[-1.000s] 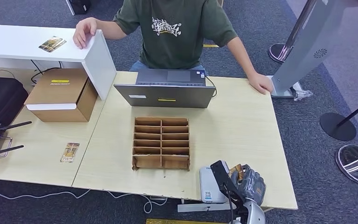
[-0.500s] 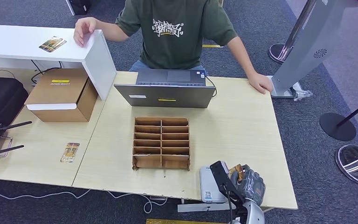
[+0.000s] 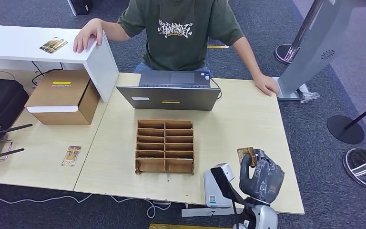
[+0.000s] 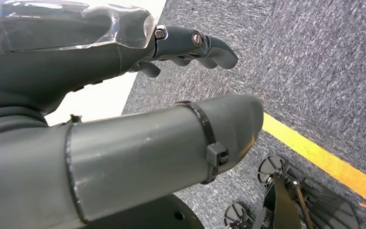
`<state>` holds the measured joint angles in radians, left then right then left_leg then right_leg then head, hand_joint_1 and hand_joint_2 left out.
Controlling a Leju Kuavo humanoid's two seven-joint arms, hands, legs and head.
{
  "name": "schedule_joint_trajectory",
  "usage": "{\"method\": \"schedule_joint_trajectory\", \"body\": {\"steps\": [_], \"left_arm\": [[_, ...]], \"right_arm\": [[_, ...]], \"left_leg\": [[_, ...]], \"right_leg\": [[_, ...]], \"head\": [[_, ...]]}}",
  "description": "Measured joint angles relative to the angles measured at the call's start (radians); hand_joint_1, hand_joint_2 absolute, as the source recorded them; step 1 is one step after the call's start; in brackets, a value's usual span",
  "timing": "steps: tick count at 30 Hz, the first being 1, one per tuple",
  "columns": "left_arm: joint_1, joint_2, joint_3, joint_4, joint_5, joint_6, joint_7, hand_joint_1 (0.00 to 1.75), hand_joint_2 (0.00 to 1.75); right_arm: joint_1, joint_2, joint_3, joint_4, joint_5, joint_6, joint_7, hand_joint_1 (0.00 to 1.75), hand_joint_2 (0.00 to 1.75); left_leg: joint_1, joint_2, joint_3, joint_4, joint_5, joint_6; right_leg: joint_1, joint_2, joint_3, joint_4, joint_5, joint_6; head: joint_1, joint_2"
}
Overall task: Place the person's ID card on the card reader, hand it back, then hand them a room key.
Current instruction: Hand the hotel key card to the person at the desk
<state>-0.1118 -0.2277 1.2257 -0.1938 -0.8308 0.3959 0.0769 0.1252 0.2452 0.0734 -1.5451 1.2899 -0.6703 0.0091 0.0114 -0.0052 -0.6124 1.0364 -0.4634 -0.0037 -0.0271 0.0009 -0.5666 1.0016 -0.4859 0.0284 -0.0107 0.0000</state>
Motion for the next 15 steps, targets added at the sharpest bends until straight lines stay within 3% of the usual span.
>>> {"method": "schedule_joint_trajectory", "body": {"steps": [5, 9, 15], "left_arm": [[0.0, -0.002, 0.0, 0.0, -0.01, -0.003, -0.006, 0.0, 0.0], [0.001, -0.004, 0.0, 0.0, -0.015, -0.003, -0.009, 0.0, 0.0], [0.0, -0.01, 0.0, 0.0, -0.02, -0.002, -0.011, 0.0, 0.0]], "right_arm": [[0.012, 0.024, -0.006, -0.17, 0.076, -0.003, -0.221, 1.75, 1.75], [0.01, 0.028, -0.006, -0.26, 0.123, -0.003, -0.258, 1.75, 1.75], [-0.026, 0.028, -0.001, -0.272, 0.151, -0.002, -0.3, 1.75, 1.75]], "left_leg": [[0.0, 0.0, 0.0, 0.0, 0.0, 0.0], [0.0, 0.0, 0.0, 0.0, 0.0, 0.0], [0.0, -0.001, 0.0, 0.0, 0.0, 0.0]], "right_leg": [[0.0, -0.001, 0.001, 0.0, 0.0, 0.0], [0.0, 0.0, 0.001, 0.0, 0.0, 0.0], [0.0, -0.001, 0.002, 0.0, 0.0, 0.0]], "head": [[0.0, 0.0], [0.0, 0.0], [0.0, 0.0]]}}
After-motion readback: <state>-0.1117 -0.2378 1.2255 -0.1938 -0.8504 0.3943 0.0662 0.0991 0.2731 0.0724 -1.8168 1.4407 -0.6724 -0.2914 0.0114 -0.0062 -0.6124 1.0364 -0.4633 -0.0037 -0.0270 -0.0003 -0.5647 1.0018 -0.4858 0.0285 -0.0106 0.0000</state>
